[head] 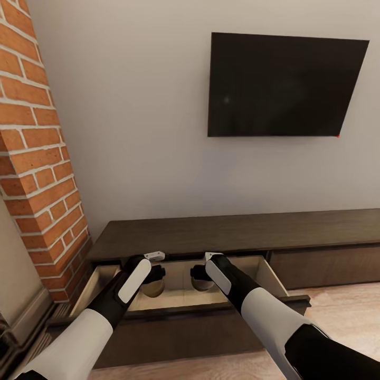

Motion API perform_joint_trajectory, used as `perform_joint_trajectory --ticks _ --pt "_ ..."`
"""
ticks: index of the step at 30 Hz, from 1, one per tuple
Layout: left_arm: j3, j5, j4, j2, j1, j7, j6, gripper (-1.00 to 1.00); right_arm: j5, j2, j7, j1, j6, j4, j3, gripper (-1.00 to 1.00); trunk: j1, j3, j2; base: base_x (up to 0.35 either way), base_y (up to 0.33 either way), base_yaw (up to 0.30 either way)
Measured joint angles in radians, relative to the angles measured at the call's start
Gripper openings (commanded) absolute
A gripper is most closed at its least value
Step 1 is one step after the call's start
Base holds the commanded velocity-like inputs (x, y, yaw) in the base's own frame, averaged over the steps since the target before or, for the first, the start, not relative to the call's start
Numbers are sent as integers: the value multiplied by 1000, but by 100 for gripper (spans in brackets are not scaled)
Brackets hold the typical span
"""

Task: Place each of the two pumpkins and all three candles from the living room inside a cabinet in the living room (use any cabinet), then make sure every cabinet is closed, and position the cauldron so it is next to a table in the living room.

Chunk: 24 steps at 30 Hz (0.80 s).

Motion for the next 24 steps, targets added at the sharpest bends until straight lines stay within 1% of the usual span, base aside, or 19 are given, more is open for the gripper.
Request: perform_joint_trajectory --ticks 7,16,24 --pt "0 0 0 0 0 0 -1 -100 0 0 0 0 0 -1 0 -100 0 0 0 27 0 0" --pt "0 2 0 0 0 0 0 -100 -1 0 -1 0 -3 -7 0 -100 4 -35 -2 1 0 0" --pt "0 3 0 0 0 0 1 -100 1 0 5 0 -63 -11 14 -100 8 -66 -4 0 0 0"
